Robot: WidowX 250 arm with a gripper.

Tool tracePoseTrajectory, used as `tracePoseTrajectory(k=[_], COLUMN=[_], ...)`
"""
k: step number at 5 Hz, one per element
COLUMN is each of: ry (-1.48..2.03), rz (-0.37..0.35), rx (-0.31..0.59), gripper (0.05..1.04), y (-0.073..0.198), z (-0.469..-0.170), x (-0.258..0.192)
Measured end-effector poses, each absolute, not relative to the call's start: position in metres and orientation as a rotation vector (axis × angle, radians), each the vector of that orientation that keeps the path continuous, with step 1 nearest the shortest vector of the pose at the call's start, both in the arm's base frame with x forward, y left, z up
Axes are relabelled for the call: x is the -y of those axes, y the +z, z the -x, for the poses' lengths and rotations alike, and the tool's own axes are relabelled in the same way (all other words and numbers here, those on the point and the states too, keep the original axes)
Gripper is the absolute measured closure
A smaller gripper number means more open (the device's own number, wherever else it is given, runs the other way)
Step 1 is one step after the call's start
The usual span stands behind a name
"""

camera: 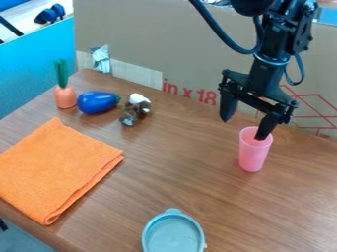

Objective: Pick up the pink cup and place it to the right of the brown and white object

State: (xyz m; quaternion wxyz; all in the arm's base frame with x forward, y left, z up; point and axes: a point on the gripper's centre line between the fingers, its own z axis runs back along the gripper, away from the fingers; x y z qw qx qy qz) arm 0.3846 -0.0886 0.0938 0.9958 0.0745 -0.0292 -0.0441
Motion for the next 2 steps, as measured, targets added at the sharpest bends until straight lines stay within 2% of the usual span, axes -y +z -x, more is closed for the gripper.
tracePoseTrajectory(k=[2], ry=[-0.051], rz=[-0.234], rx=[-0.016], gripper=[0.078], y=[0.075], z=[-0.392], x=[0.072])
